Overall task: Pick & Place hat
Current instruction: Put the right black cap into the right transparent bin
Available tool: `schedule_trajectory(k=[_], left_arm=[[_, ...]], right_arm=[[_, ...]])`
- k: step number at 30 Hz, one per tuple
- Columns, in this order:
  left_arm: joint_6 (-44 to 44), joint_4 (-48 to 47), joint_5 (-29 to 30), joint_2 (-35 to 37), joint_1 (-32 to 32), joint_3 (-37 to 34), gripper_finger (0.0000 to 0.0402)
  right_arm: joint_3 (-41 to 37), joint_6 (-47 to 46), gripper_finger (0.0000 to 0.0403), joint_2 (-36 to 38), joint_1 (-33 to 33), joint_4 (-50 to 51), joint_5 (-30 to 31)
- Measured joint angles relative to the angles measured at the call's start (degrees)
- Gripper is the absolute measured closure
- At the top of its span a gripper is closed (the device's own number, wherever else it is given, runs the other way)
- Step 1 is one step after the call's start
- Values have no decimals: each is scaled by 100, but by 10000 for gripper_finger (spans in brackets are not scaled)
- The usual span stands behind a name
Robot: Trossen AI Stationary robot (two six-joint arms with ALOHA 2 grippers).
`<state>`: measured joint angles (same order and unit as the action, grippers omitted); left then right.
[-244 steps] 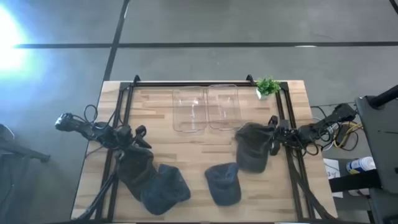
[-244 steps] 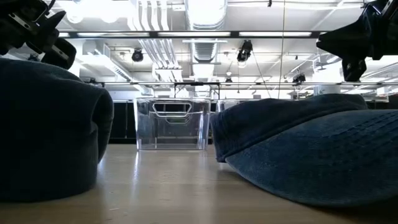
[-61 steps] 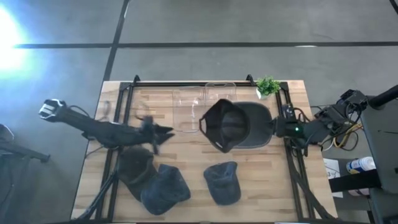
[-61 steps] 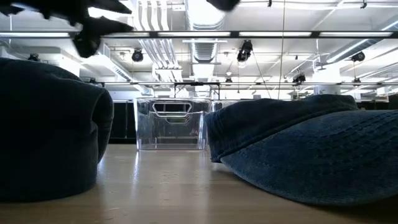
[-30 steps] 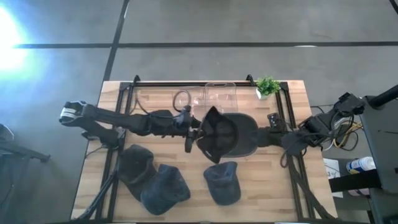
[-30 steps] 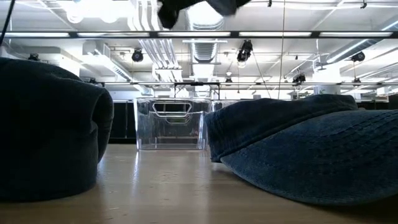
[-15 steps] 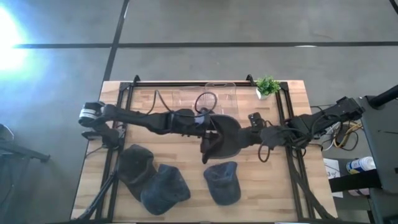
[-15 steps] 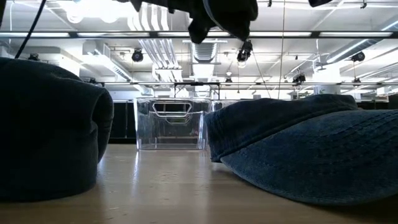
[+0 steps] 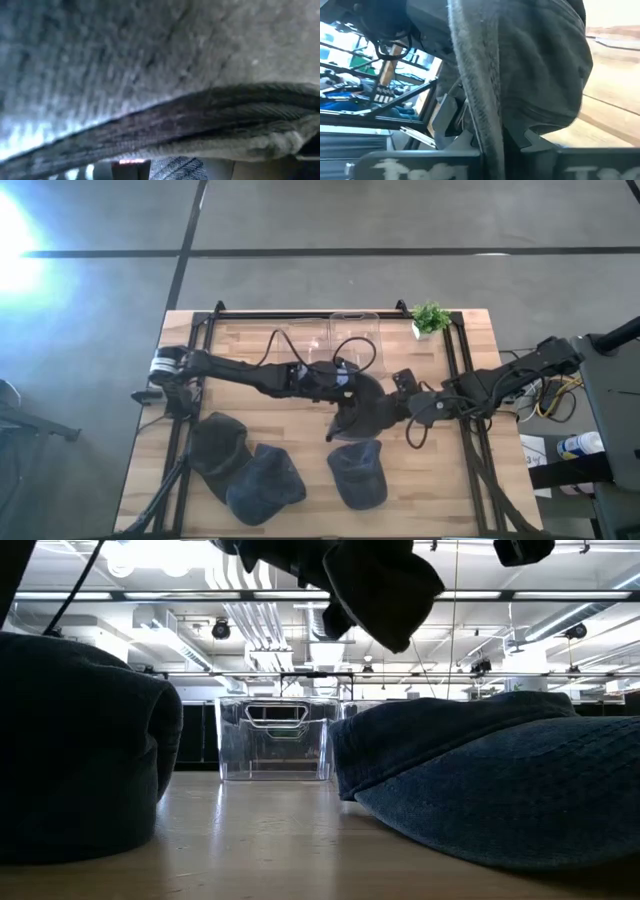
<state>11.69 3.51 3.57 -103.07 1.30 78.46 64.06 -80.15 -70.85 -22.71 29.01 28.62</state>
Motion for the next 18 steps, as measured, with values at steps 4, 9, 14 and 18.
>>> schedule_trajectory(k=[4, 9, 14, 18], left_arm=[[-153, -334, 187, 102, -9, 13, 262], [-155, -788, 398, 356, 1, 15, 262], [-147, -1203, 754, 696, 4, 7, 262], [-144, -1432, 958, 976, 4, 4, 262]], right_arm=[[-150, 76, 390, 121, -70, -37, 216], [-217, 345, 390, 411, -110, -34, 420], [-226, 731, 390, 588, -132, -26, 586], [-226, 1105, 390, 674, -145, -14, 601]])
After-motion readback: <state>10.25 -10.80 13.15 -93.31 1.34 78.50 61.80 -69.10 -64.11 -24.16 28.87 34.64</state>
